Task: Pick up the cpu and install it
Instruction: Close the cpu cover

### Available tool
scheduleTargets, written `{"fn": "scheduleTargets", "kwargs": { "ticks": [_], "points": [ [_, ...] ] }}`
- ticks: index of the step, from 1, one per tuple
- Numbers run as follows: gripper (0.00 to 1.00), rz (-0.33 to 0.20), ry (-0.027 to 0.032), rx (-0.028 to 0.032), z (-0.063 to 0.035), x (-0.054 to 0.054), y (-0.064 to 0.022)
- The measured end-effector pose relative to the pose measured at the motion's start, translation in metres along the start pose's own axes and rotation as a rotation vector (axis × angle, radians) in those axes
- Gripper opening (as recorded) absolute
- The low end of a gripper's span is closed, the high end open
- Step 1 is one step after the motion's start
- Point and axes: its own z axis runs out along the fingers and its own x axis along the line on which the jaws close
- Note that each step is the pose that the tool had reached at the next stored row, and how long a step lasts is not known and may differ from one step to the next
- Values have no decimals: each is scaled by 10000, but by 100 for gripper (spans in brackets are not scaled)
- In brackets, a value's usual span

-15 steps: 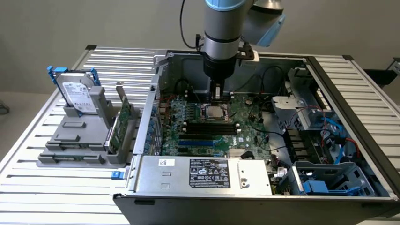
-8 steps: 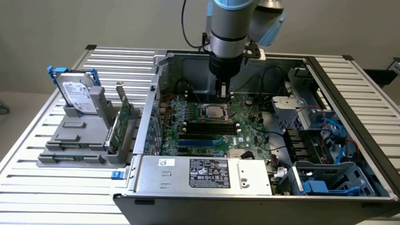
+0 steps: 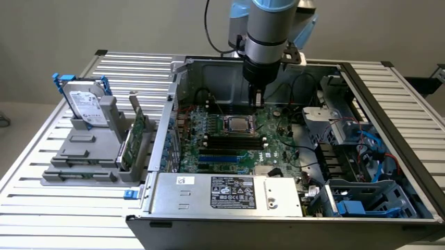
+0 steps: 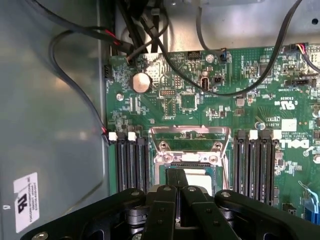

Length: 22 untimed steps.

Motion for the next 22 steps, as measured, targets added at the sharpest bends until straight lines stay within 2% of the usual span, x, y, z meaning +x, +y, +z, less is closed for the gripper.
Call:
{"fn": "scheduleTargets", "kwargs": {
  "ticks": [3, 6, 11, 20, 22],
  "points": [
    [11, 2, 101, 2, -64, 4, 50],
    [11, 4, 153, 5, -149, 9, 98],
    [11, 9, 162, 4, -197, -2, 214],
    [11, 8, 172, 5, -190, -8, 607],
    [11, 13, 177, 8, -188, -17, 649]
  ]
}}
